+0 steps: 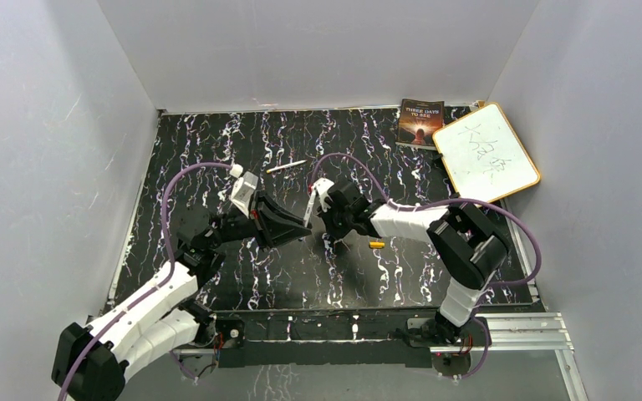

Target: Insert the pens into the pen caps

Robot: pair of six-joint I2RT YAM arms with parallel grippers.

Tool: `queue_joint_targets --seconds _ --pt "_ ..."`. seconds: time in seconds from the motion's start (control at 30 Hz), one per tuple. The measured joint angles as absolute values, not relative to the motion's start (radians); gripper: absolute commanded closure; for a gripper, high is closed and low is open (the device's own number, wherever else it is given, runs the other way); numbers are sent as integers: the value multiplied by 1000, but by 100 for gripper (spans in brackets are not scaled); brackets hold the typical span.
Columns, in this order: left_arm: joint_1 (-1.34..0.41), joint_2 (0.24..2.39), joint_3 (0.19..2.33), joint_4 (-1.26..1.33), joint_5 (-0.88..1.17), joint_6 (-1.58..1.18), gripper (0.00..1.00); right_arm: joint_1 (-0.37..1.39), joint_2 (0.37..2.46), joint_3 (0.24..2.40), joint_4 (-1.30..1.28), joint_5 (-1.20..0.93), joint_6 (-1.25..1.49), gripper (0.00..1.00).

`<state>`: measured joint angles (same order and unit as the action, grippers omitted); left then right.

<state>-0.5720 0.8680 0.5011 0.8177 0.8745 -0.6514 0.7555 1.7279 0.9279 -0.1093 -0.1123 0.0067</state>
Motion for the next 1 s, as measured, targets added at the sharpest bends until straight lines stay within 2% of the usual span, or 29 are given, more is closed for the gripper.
queue_joint_targets --seconds 1.0 --pt "-572 858 554 680 807 -578 100 629 1687 917 -205 -89 1 100"
